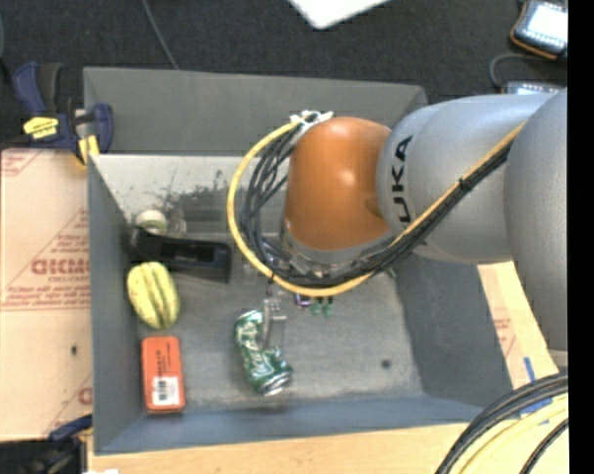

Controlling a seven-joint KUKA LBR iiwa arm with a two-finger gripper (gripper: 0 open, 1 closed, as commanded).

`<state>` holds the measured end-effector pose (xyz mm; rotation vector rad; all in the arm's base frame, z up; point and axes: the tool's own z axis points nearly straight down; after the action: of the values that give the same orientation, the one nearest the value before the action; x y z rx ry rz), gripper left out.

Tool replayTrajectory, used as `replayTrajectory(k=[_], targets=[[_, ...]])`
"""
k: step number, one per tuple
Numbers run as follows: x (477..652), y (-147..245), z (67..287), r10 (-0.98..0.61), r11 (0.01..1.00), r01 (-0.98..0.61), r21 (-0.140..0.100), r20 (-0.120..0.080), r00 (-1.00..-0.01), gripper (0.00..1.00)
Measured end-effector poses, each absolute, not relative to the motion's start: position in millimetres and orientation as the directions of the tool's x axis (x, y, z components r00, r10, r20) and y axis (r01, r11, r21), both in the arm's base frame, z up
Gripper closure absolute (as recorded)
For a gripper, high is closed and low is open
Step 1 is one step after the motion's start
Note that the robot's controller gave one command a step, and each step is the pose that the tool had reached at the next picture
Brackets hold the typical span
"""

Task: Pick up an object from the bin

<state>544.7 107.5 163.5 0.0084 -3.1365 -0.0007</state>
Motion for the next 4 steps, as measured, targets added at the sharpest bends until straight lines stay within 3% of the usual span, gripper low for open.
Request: replayTrajectory(k=[1, 2, 3, 4], targets=[[546.2, 107, 168, -0.003, 1.0, -0.003, 0.001, -0.003, -1.0, 0.0], [548.9, 109, 156, -0.126, 0.992, -0.126, 0.0, -0.006, -0.992, 0.0], [555.2, 101, 117, -0.396, 0.918, -0.396, -0.001, -0.007, -0.918, 0.0], [557.2, 97, 94, -0.526, 0.851, -0.526, -0.001, -0.003, -0.851, 0.0]])
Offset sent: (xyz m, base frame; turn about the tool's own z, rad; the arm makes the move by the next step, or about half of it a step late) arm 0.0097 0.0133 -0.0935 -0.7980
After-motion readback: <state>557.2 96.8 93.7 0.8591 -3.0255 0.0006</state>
